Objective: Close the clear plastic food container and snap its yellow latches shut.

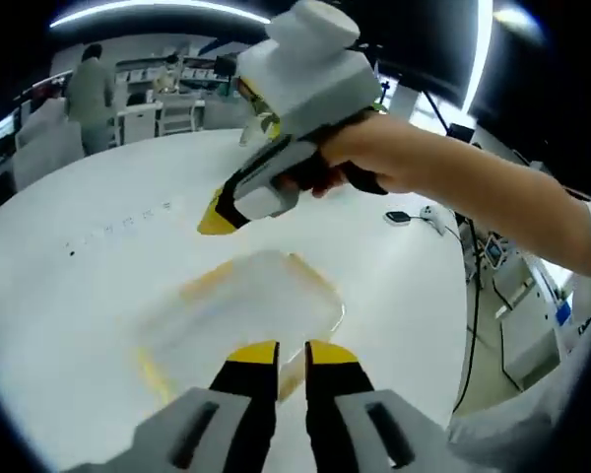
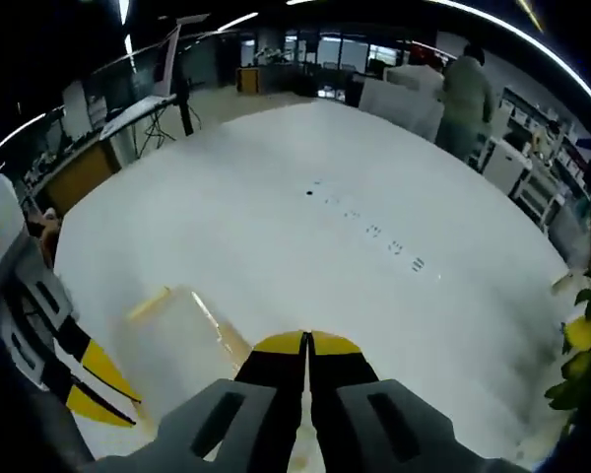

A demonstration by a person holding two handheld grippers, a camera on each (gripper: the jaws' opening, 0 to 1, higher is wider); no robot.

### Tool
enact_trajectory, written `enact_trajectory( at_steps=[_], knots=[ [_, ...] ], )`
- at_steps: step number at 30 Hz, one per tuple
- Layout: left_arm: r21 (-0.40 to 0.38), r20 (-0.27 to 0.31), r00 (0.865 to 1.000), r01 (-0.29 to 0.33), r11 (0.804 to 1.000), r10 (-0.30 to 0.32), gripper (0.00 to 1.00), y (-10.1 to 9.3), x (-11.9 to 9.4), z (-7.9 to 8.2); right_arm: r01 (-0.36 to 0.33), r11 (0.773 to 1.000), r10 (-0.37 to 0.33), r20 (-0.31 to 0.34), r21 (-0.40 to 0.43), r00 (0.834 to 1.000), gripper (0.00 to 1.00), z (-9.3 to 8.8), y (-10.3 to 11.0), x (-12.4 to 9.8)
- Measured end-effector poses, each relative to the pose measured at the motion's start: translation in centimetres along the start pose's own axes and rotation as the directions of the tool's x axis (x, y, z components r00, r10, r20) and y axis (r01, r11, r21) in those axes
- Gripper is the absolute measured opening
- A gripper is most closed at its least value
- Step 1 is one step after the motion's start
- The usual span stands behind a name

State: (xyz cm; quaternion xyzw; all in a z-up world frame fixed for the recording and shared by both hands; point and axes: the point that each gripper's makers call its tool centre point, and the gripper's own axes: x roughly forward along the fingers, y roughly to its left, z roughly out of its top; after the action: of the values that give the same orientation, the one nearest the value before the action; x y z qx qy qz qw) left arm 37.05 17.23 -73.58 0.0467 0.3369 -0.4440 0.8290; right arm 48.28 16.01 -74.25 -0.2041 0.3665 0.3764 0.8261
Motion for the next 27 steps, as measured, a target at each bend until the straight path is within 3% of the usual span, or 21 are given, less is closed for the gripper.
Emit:
enact_trajectory(
  at_steps=[3, 7, 10, 12, 14, 16, 17, 19, 20, 22, 26, 27],
  knots=[
    [-0.005, 0.030, 0.999, 0.028, 1.000, -0.028, 0.07, -0.3, -0.2, 0.8, -0.070, 0.993, 0.068, -0.017, -0.095, 0.998, 0.00, 0.0, 1.2, -0.6],
    [0.111, 0.029, 0.997, 0.070, 0.991, -0.074, 0.12, -1.1, 0.1, 1.2, -0.175, 0.962, 0.165, -0.065, -0.210, 0.984, 0.00, -0.6, 3.0, -0.4],
    [0.217, -0.026, 0.990, 0.139, 0.966, -0.136, 0.15, -2.2, 0.5, 0.1, -0.232, 0.929, 0.204, -0.121, -0.288, 0.971, 0.12, -1.5, 3.8, 0.0],
    [0.274, -0.050, 0.991, 0.132, 0.953, -0.123, 0.22, -1.9, 0.7, -0.2, -0.276, 0.911, 0.243, -0.140, -0.307, 0.960, 0.18, -1.7, 4.6, 0.0],
    [0.332, -0.070, 0.989, 0.148, 0.932, -0.132, 0.25, -1.9, 0.8, -0.5, -0.333, 0.890, 0.299, -0.155, -0.311, 0.942, 0.25, -1.6, 5.7, 0.0],
    [0.329, -0.070, 0.987, 0.163, 0.930, -0.148, 0.31, -2.1, 0.8, -0.5, -0.398, 0.871, 0.350, -0.204, -0.287, 0.914, 0.37, -2.1, 6.4, -0.1],
    [0.329, -0.078, 0.985, 0.169, 0.929, -0.152, 0.33, -1.9, 1.0, -0.5, -0.411, 0.857, 0.347, -0.242, -0.312, 0.906, 0.41, -2.5, 6.4, 0.0],
    [0.358, -0.121, 0.982, 0.182, 0.916, -0.148, 0.34, -1.7, 1.2, -1.0, -0.389, 0.848, 0.299, -0.281, -0.361, 0.912, 0.40, -2.8, 5.6, 0.4],
    [0.404, -0.140, 0.983, 0.164, 0.900, -0.117, 0.34, -1.2, 1.3, -1.2, -0.403, 0.841, 0.303, -0.303, -0.362, 0.904, 0.40, -2.9, 5.8, 0.5],
    [0.437, -0.156, 0.983, 0.156, 0.886, -0.096, 0.34, -0.8, 1.5, -1.5, -0.421, 0.837, 0.319, -0.314, -0.349, 0.894, 0.40, -2.6, 6.2, 0.7],
    [0.441, -0.202, 0.974, 0.185, 0.878, -0.104, 0.34, -0.8, 1.8, -2.4, -0.463, 0.809, 0.324, -0.383, -0.362, 0.865, 0.40, -2.9, 6.5, 1.1],
    [0.447, -0.203, 0.974, 0.181, 0.876, -0.098, 0.35, -0.8, 1.8, -2.6, -0.481, 0.797, 0.322, -0.417, -0.365, 0.850, 0.41, -3.3, 6.6, 1.1]
  ],
)
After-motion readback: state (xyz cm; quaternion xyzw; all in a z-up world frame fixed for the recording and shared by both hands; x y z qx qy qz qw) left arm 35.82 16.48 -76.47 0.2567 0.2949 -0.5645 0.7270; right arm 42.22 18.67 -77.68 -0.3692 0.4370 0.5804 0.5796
